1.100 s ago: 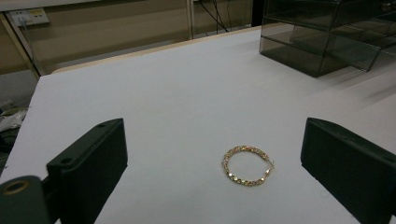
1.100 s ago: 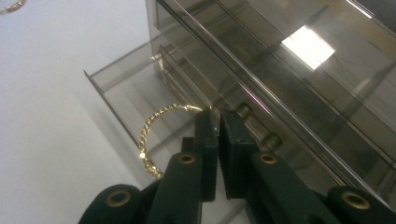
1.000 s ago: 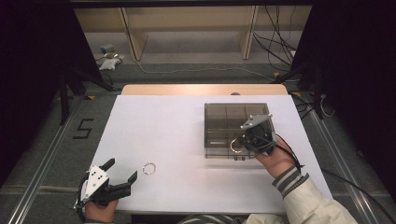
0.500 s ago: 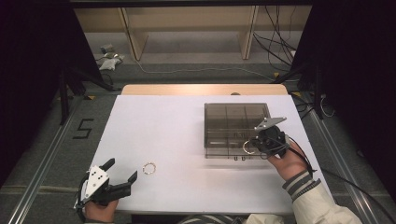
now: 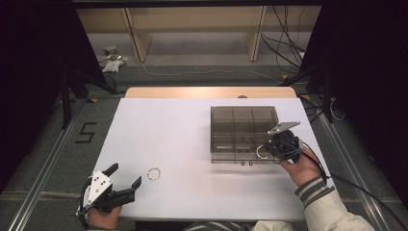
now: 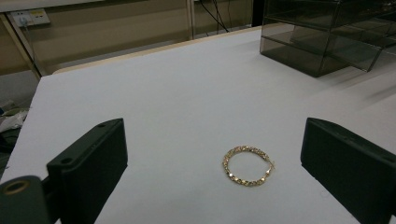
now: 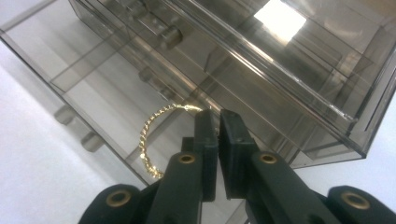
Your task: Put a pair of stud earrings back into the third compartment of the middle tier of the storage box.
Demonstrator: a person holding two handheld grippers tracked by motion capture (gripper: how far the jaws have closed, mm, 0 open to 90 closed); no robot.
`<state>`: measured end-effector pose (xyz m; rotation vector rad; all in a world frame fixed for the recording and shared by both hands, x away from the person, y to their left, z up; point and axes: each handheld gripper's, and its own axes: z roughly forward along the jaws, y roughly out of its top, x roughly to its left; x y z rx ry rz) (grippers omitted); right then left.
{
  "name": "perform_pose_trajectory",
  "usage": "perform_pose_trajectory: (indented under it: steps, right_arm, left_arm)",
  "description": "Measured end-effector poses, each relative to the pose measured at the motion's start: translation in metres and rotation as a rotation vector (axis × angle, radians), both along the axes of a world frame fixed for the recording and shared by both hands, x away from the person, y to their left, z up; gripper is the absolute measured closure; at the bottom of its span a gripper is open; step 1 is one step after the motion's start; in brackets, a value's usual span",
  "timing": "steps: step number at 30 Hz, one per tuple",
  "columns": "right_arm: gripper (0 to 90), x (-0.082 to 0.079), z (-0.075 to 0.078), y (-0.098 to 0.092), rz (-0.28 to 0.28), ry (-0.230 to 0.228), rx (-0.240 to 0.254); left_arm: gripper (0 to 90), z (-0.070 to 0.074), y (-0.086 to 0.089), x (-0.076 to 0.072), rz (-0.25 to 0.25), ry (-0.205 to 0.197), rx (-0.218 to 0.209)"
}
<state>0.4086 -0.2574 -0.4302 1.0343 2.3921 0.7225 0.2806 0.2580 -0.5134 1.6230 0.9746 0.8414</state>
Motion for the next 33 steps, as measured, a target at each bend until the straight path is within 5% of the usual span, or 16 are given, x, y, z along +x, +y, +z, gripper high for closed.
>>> perform_pose_trajectory:
  steps: [33]
  right_arm:
    - [85.3, 0.008, -0.014, -0.004, -0.019, 0.041, -0.028]
  left_arm:
    - [6.9, 0.0, 0.001, 0.0, 0.002, 0.001, -0.001]
